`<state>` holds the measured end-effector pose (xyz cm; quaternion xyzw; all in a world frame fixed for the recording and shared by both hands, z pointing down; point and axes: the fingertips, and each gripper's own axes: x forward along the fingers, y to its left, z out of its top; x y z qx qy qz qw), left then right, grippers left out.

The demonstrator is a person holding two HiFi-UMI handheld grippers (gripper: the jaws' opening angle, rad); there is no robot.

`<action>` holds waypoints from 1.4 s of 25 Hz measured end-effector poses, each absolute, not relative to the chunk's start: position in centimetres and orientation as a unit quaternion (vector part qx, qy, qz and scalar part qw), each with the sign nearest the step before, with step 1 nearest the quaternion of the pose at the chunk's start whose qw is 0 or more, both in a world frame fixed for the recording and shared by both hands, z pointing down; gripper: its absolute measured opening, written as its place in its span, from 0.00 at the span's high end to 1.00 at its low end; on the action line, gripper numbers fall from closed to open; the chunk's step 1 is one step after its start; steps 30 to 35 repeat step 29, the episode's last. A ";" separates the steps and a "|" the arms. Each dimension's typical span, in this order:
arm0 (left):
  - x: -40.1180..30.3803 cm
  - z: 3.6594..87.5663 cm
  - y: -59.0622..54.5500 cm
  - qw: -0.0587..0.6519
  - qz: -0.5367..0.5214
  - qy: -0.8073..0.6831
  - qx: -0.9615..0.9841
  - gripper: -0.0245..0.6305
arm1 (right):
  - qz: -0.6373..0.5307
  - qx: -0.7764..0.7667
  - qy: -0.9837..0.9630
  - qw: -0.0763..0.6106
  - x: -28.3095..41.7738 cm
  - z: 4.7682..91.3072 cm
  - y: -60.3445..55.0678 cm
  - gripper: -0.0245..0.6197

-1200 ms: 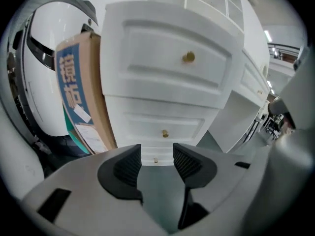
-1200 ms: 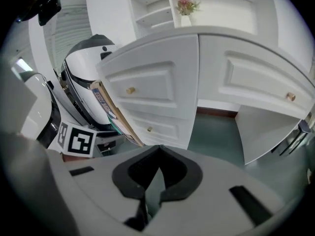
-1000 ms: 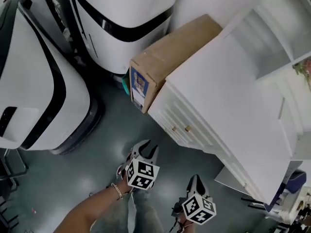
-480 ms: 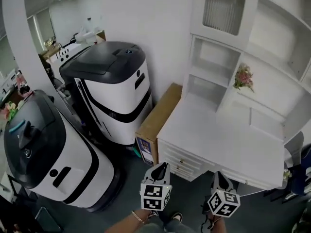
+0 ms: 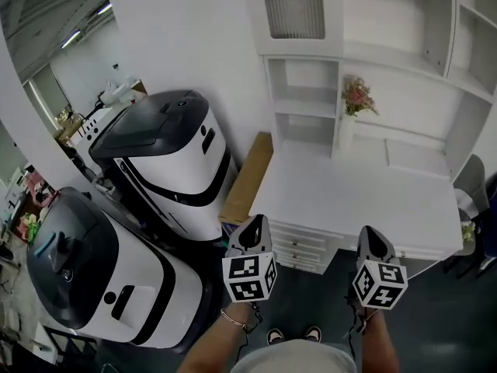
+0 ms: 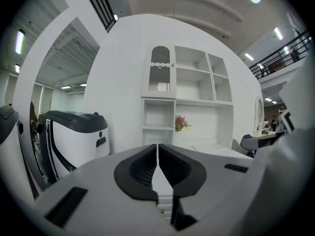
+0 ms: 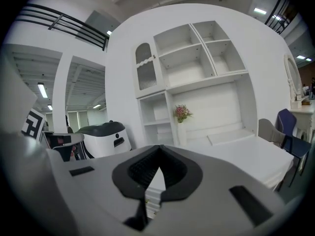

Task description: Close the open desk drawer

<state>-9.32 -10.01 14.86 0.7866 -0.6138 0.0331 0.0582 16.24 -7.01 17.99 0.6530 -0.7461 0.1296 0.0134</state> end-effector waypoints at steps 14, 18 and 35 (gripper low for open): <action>-5.7 15.8 -10.2 0.061 0.044 -0.589 0.805 0.92 | 0.130 0.659 -0.740 0.021 17.3 17.7 -7.0 0.95; -5.0 16.1 -10.2 0.064 0.046 -0.583 0.808 0.92 | 0.129 0.659 -0.741 0.021 17.4 17.7 -7.0 0.95; -4.0 16.2 -10.6 0.067 0.047 -0.577 0.812 0.92 | 0.128 0.660 -0.740 0.020 17.8 17.7 -7.4 0.95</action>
